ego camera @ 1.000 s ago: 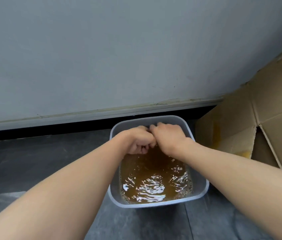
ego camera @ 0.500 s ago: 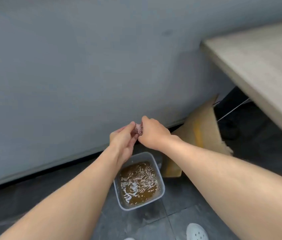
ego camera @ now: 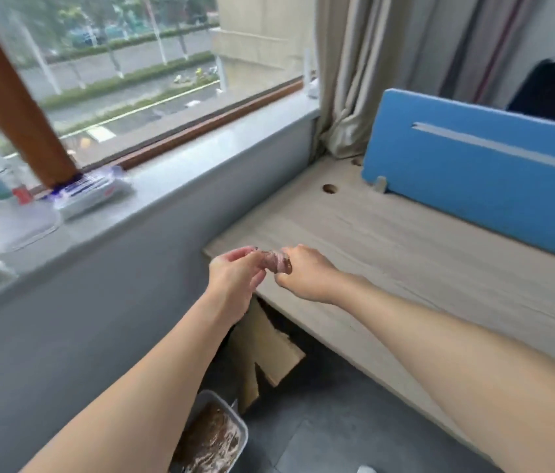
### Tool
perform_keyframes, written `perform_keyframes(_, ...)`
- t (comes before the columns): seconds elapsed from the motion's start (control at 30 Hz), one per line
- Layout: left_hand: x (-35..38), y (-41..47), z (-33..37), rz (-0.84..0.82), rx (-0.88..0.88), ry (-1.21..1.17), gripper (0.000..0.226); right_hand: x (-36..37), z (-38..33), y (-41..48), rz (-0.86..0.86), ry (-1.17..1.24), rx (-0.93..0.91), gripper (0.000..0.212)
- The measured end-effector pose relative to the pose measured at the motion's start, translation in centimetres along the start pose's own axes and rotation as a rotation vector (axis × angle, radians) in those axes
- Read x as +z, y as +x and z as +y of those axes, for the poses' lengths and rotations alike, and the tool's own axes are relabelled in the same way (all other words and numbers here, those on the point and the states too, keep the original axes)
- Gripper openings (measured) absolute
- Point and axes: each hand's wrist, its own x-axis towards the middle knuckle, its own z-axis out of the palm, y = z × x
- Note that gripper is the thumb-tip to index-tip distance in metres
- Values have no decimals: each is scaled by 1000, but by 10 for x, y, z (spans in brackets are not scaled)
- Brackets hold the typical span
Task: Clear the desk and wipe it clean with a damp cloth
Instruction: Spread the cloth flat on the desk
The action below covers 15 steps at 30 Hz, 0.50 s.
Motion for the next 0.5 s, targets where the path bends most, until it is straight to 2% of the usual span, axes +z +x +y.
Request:
perform_keyframes(0.07, 45, -7, -5, -51, -27, 49, 25, -31, 34, -23, 89, 91, 64, 27)
perform_keyframes(0.17, 130, -27, -22, -160, -56, 135, 25, -76, 98, -65, 191, 180, 177, 18)
perform_keyframes(0.3, 240, -60, -48, -318, -52, 212, 23, -124, 187, -117, 319, 291, 319, 23)
perform_keyframes(0.4, 283, -76, -58, -439, -49, 257, 26, -143, 225, -141, 349, 413, 379, 28)
perform_keyframes(0.5, 322, -87, -64, -600, -136, 244, 31, -156, 257, -162, 412, 533, 434, 29)
